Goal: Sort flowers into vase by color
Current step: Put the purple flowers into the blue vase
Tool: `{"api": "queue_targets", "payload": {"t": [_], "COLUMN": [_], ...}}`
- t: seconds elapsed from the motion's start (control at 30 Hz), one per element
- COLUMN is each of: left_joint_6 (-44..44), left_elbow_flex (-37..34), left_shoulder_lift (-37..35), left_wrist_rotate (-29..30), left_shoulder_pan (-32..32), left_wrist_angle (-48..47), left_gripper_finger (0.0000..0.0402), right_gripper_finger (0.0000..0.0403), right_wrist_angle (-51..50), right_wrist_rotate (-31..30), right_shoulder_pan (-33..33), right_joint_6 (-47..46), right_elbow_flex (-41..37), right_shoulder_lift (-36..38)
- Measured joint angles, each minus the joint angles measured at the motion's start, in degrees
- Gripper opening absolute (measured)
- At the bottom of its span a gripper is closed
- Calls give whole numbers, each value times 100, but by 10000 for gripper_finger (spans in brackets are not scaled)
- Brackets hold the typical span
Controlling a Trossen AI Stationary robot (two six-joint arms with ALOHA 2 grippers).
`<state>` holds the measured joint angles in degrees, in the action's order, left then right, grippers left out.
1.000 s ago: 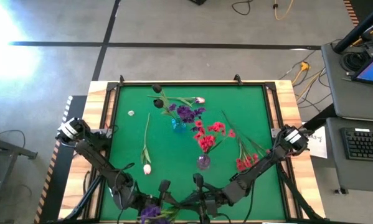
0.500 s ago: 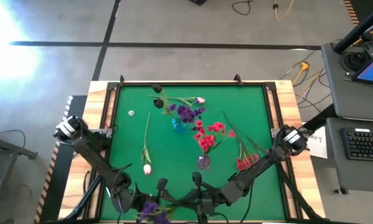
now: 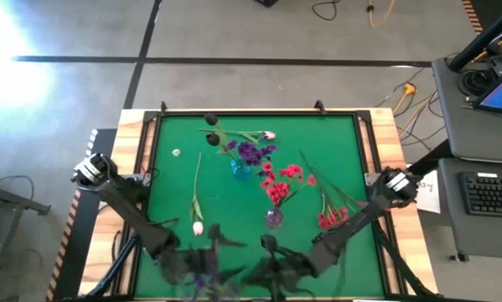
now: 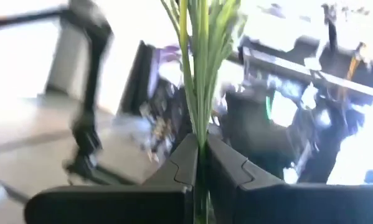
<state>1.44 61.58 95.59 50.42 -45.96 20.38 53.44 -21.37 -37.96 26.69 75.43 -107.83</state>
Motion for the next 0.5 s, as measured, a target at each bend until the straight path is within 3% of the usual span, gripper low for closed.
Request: {"api": "queue_targets", "payload": {"t": [0.1,0.3,0.5], "left_joint_6": [-401,-736,-138], "left_elbow_flex": [28,-22,-3], "left_shoulder_lift": [-117,-185,-297], "left_wrist_rotate": [584,322,-1124], "left_shoulder_pan": [-27,-13,-40], "left_wrist_angle": [-597,-908,191], "left_gripper_finger": [305,319,318], "right_gripper_finger": [18,18,18], "right_wrist_angle": [-101,-170,-396], "right_wrist_rotate": [-41,-316,-397], "right_shoulder_pan": [-83,-143,-135], "right_joint_6": [161,396,338], "right_elbow_flex": [72,184,178], "right_shoulder_lift": [-13,-31,-46]}}
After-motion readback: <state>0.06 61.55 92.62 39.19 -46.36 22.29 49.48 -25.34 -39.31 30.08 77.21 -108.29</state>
